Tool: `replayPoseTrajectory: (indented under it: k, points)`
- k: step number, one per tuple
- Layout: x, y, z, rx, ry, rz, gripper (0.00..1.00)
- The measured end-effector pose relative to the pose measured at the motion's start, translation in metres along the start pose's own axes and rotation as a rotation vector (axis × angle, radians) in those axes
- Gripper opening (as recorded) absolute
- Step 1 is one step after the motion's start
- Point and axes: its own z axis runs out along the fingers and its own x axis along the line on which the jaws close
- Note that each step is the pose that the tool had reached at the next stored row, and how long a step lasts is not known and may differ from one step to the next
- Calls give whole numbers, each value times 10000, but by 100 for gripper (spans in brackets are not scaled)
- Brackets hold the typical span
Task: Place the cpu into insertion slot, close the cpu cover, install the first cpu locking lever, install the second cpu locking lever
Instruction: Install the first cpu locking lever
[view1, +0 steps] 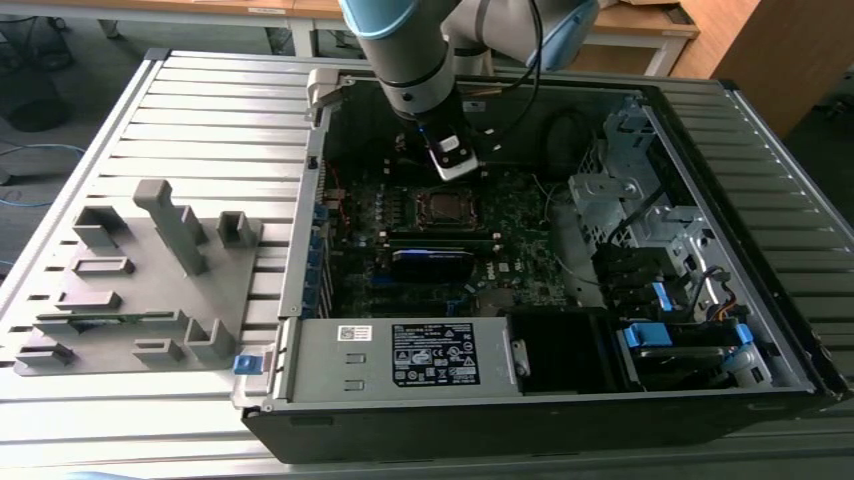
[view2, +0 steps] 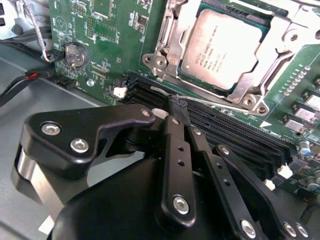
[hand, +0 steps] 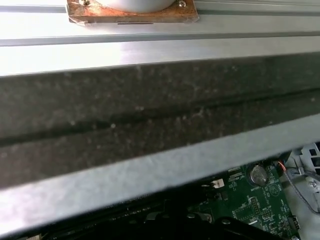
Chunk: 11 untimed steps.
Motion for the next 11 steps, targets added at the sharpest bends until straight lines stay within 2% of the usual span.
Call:
replayPoseTrajectory:
  k: [2, 11]
  points:
    - [7, -3, 5, -12, -17, -28, 11]
    - [14, -6, 5, -6, -19, -42, 11]
